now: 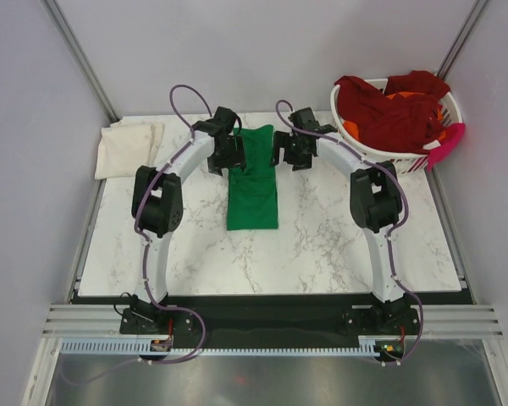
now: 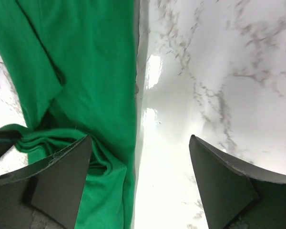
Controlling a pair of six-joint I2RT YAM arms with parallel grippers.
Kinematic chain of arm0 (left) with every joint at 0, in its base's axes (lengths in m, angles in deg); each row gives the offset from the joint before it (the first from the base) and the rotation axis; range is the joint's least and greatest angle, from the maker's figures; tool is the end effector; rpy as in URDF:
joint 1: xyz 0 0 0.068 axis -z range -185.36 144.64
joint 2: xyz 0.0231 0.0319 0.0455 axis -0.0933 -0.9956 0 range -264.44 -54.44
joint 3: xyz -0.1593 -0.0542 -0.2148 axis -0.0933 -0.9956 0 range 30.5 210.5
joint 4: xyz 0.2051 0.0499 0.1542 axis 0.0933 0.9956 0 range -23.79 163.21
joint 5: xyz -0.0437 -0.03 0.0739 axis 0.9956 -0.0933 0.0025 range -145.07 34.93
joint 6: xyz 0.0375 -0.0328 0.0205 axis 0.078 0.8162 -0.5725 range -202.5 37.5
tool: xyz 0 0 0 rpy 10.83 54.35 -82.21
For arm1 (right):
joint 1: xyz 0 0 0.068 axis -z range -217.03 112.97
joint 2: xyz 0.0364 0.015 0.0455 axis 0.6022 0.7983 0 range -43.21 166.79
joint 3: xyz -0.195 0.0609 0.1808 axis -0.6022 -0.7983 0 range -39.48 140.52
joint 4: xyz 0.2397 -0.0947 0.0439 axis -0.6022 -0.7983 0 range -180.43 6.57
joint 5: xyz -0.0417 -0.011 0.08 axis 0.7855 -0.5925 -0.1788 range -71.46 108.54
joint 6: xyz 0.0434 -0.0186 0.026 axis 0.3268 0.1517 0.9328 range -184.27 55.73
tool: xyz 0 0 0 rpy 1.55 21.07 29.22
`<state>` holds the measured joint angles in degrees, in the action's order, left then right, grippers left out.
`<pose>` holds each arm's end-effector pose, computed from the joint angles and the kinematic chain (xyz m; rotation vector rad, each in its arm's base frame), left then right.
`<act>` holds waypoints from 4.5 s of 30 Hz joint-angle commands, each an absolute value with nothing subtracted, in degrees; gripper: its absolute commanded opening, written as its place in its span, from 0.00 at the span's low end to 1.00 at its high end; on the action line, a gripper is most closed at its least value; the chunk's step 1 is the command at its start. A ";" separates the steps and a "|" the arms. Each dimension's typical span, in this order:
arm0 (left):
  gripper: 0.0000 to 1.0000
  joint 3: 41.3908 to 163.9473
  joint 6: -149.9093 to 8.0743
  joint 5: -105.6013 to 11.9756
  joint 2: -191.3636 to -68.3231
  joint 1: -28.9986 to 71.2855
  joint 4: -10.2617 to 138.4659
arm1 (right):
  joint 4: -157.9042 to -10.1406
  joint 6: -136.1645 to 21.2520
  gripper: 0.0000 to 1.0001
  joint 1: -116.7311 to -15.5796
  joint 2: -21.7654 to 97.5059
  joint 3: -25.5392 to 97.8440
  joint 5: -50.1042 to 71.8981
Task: Fold and stack the t-shirts
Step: Fold the tshirt
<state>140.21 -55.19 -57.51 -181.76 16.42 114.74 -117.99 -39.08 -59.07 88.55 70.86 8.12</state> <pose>0.4427 -0.1752 0.2064 -0.1446 2.7356 -0.1874 0.4675 0.1961 0.1864 -0.0010 2.6181 0.5395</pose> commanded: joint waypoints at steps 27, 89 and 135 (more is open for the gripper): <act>0.57 93.96 -49.01 -46.98 -152.08 24.35 92.58 | -95.12 -39.13 0.18 -66.21 67.71 26.54 -9.86; 0.46 121.65 -56.83 -48.57 -166.27 17.14 100.31 | -114.71 -43.97 0.75 -59.44 75.81 59.67 -3.44; 0.02 72.25 -45.14 -33.63 -148.75 21.36 68.75 | -87.56 -38.34 0.16 -59.70 61.03 9.22 -13.37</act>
<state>73.79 -46.18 -32.92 -149.48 20.18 69.01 -86.72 -37.44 -59.31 60.64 11.74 -14.39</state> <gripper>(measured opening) 0.034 0.194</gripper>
